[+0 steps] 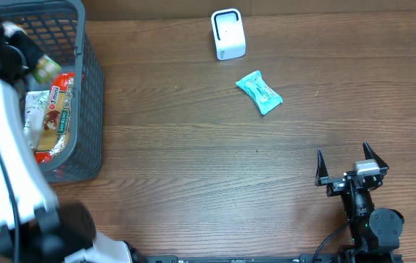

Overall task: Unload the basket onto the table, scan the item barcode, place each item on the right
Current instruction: 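Carry the POKKA pouch with the left gripper past the scanner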

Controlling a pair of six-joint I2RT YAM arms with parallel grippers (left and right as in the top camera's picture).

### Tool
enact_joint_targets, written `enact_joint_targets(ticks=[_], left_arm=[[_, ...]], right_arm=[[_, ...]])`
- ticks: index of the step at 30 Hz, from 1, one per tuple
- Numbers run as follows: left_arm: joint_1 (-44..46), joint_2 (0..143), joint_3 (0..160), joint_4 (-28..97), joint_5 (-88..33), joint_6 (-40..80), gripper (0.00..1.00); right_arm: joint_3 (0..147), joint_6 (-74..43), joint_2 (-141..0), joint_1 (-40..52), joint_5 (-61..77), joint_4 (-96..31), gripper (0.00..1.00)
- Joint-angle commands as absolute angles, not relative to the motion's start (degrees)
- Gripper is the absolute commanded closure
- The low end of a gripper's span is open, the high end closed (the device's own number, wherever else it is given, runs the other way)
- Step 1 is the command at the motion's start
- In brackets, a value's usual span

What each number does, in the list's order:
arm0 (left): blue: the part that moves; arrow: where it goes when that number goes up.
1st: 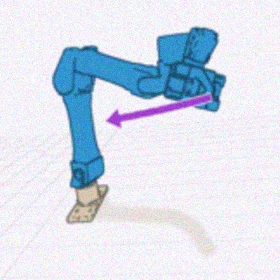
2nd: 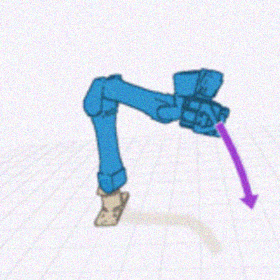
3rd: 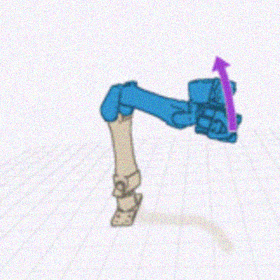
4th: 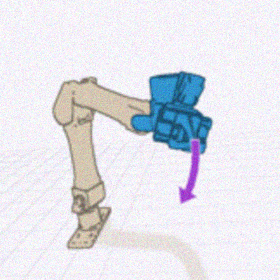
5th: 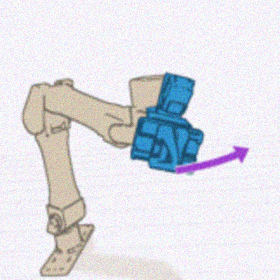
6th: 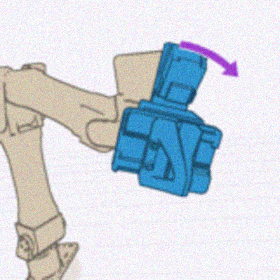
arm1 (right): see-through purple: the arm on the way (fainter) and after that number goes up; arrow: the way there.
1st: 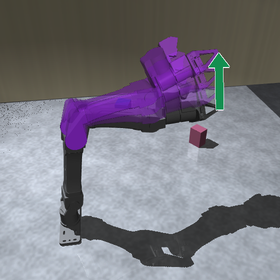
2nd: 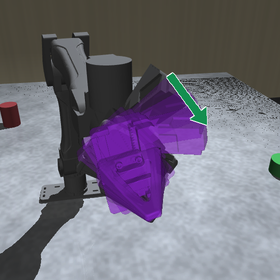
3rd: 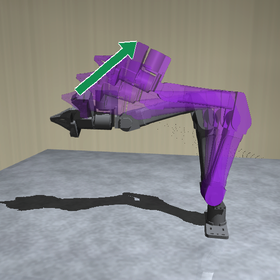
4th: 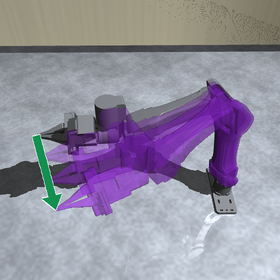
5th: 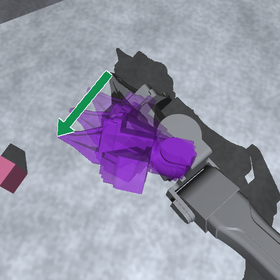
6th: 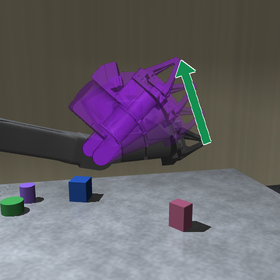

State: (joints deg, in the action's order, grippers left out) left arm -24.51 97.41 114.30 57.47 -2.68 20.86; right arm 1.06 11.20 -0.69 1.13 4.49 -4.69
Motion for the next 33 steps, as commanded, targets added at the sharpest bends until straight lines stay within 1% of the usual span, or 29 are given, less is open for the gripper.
enact_joint_targets(ticks=[1, 5, 8, 11, 16, 17, 20, 23, 25, 27, 33], left_arm=[[-24.71, 88.86, 116.31, 57.23, -8.29, 25.98, 0.96], [-22.92, 84.88, 116.31, 57.21, -23.11, 27.46, 0.96], [-18.55, 84.31, 116.31, 57.25, -32.10, 27.46, 0.96], [-11.00, 85.21, 116.29, 57.56, -34.57, 27.46, 0.96], [4.32, 89.54, 116.25, 58.59, -30.17, 27.40, 0.96], [9.72, 92.16, 116.25, 58.57, -26.94, 27.42, 0.96], [16.60, 97.14, 116.25, 58.59, -17.96, 27.24, 0.96], [21.23, 102.69, 116.25, 58.41, -9.10, 27.68, 0.96], [23.16, 106.61, 116.25, 57.98, -5.48, 29.78, 0.96], [24.51, 110.85, 116.25, 57.21, -3.88, 32.08, 0.96], [25.54, 122.56, 116.25, 53.04, -4.12, 39.97, 0.96]], right_arm=[[0.49, 11.40, -0.16, 1.21, 4.62, -4.40, 0.00], [0.49, 11.40, -0.16, 1.21, 4.62, -4.40, 0.00], [0.49, 11.40, -0.16, 1.21, 4.62, -4.40, 0.00], [0.49, 11.40, -0.16, 1.21, 4.62, -4.40, 0.00], [0.49, 11.40, -0.16, 1.23, 4.62, -4.40, 0.00], [0.49, 11.40, -0.16, 1.21, 4.62, -4.40, 0.00], [0.49, 11.40, -0.16, 1.21, 4.62, -4.40, 0.00], [0.49, 11.40, -0.16, 1.23, 4.62, -4.40, 0.00], [0.49, 11.40, -0.16, 1.21, 4.62, -4.40, 0.00], [0.49, 11.40, -0.16, 1.21, 4.62, -4.40, 0.00], [0.49, 11.42, -0.16, 1.21, 4.62, -4.40, 0.00]])
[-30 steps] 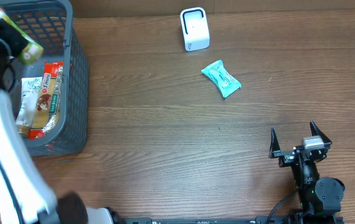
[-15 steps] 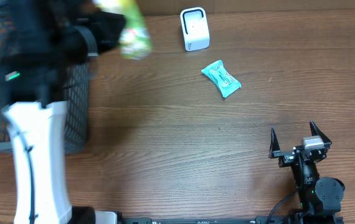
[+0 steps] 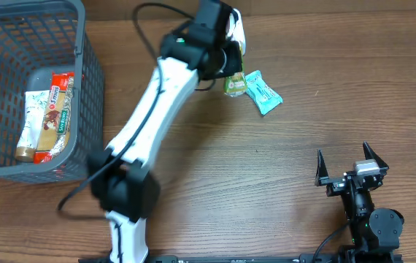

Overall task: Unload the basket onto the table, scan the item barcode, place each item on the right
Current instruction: 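Carry the POKKA pouch with the left gripper past the scanner, then release the POKKA pouch beside the teal snack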

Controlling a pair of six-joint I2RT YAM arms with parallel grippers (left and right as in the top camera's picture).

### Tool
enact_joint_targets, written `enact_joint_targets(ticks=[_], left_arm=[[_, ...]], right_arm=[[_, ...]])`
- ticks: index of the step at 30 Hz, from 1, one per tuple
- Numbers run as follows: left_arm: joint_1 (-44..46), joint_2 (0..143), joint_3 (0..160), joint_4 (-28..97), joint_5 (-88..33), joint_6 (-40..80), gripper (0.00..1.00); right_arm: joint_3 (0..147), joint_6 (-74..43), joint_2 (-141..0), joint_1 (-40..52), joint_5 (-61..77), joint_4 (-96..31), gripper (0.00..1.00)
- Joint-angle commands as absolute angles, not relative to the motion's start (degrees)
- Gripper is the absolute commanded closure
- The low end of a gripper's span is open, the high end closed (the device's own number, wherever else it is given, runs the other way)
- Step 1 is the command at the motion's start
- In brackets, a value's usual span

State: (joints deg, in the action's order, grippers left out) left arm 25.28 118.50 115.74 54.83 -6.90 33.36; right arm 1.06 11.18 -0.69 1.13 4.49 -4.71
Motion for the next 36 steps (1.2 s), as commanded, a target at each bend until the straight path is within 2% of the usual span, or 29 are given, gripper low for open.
enact_joint_targets(ticks=[1, 7, 13, 14, 16, 18, 22, 27, 36], left_arm=[[25.56, 124.42, 116.25, 52.34, -4.19, 41.71, 0.96], [26.44, 133.16, 116.25, 47.05, -13.26, 45.50, 0.96], [27.66, 137.56, 116.25, 42.81, -14.11, 46.76, 0.96], [27.73, 137.91, 116.25, 42.59, -14.04, 46.76, 0.94], [27.86, 138.30, 116.25, 42.09, -14.04, 46.37, 0.80], [27.86, 138.34, 116.25, 41.54, -14.09, 42.87, 0.73], [27.83, 138.26, 116.31, 41.32, -18.02, 34.17, 0.65], [27.29, 137.86, 117.25, 42.96, -21.54, 31.90, 0.54], [23.22, 135.02, 130.37, 59.55, -20.56, 26.35, 0.45]], right_arm=[[0.49, 11.40, -0.16, 1.21, 4.62, -4.40, 0.00], [0.49, 11.40, -0.16, 1.21, 4.62, -4.40, 0.00], [0.49, 11.40, -0.16, 1.21, 4.62, -4.40, 0.00], [0.49, 11.40, -0.16, 1.21, 4.62, -4.40, 0.00], [0.49, 11.40, -0.16, 1.21, 4.62, -4.40, 0.00], [0.49, 11.40, -0.16, 1.21, 4.62, -4.40, 0.00], [0.49, 11.40, -0.16, 1.21, 4.62, -4.40, 0.00], [0.49, 11.40, -0.16, 1.21, 4.62, -4.40, 0.00], [0.49, 11.42, -0.16, 1.21, 4.62, -4.40, 0.00]])
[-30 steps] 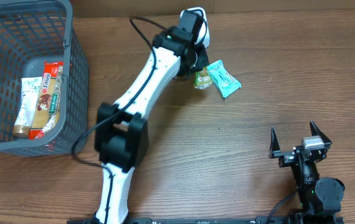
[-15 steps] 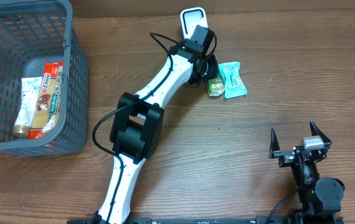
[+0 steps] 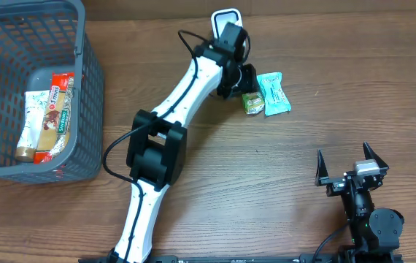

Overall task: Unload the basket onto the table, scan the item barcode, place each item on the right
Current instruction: 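Release the POKKA pouch beside the teal snack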

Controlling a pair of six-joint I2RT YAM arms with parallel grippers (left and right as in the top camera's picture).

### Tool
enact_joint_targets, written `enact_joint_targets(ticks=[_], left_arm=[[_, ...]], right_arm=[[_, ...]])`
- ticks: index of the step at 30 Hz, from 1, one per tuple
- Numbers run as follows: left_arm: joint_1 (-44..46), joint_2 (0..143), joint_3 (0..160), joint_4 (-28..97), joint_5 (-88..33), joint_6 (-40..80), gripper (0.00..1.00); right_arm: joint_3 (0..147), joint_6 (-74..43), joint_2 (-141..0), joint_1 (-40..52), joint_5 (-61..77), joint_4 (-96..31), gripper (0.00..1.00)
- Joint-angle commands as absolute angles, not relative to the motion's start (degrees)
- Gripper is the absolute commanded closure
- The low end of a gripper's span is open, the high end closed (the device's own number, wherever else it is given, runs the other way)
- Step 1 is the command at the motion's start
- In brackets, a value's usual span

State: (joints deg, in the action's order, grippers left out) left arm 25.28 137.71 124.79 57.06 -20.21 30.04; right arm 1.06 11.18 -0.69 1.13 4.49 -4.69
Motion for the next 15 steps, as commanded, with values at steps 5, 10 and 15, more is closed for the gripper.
enact_joint_targets(ticks=[5, 10, 15], left_arm=[[20.05, 133.14, 143.70, 72.14, -18.92, 22.65, 0.36], [17.32, 130.13, 155.39, 80.29, -19.03, 21.65, 0.21], [13.89, 124.40, 161.77, 85.25, -5.39, 20.53, 0.05]], right_arm=[[0.49, 11.40, -0.16, 1.21, 4.62, -4.40, 0.00], [0.49, 11.40, -0.16, 1.21, 4.62, -4.40, 0.00], [0.49, 11.40, -0.16, 1.21, 4.62, -4.40, 0.00]])
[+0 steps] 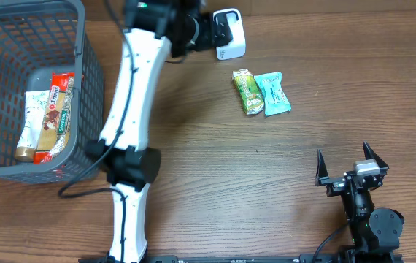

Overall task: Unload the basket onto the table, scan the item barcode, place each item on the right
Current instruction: 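Release the POKKA pouch beside the teal snack, then reach the left gripper into the basket and grasp the spaghetti pack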

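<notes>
A green snack bar point(247, 92) lies flat on the wooden table, right beside a teal packet point(274, 93). The white barcode scanner point(229, 33) stands at the table's far edge. My left gripper point(206, 33) hovers just left of the scanner, up and left of the green bar, open and holding nothing. My right gripper point(344, 162) rests open at the near right, far from both packets.
A grey mesh basket point(90, 80) stands at the far left, holding a red and white snack pack point(50, 109) and a few other items. The left arm point(131, 109) stretches from the near edge up past the basket's right wall.
My left gripper was down at the green bar beside the teal packet. It is now up by the scanner, empty. The green bar lies flat on the table.
First my left arm reached into the basket and only the teal packet lay on the table. Then it held a green bar below the scanner. Later the bar was down next to the teal packet, which had shifted right. Now the bar lies released.
</notes>
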Controlling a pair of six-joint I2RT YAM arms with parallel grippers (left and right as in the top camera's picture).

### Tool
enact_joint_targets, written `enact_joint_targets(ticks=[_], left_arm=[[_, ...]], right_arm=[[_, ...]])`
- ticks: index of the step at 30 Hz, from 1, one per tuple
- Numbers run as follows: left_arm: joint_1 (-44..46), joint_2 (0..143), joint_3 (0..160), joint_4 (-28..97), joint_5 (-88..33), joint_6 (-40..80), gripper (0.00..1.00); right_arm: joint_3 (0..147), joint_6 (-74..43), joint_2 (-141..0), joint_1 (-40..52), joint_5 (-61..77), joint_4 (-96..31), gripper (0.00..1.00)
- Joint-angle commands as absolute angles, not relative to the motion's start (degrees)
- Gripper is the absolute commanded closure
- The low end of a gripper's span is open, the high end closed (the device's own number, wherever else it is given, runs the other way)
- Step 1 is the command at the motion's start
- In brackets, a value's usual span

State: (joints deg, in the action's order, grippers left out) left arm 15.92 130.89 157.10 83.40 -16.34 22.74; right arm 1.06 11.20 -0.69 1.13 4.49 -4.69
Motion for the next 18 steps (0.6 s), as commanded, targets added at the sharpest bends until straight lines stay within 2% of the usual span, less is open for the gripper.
enact_joint_targets(ticks=[1, 6, 11, 18], left_arm=[[12.93, 123.07, 162.47, 86.02, -1.63, 20.53, 0.03], [6.44, 116.09, 162.91, 88.31, 7.60, 16.86, 0.02], [-3.73, 112.16, 162.91, 95.57, 18.61, 16.75, 0.00], [-20.27, 112.18, 158.52, 96.79, 13.15, 18.17, 0.00]], right_arm=[[0.49, 11.40, -0.16, 1.21, 4.62, -4.40, 0.00], [0.49, 11.40, -0.16, 1.21, 4.62, -4.40, 0.00], [0.49, 11.40, -0.16, 1.21, 4.62, -4.40, 0.00], [0.49, 11.40, -0.16, 1.21, 4.62, -4.40, 0.00]])
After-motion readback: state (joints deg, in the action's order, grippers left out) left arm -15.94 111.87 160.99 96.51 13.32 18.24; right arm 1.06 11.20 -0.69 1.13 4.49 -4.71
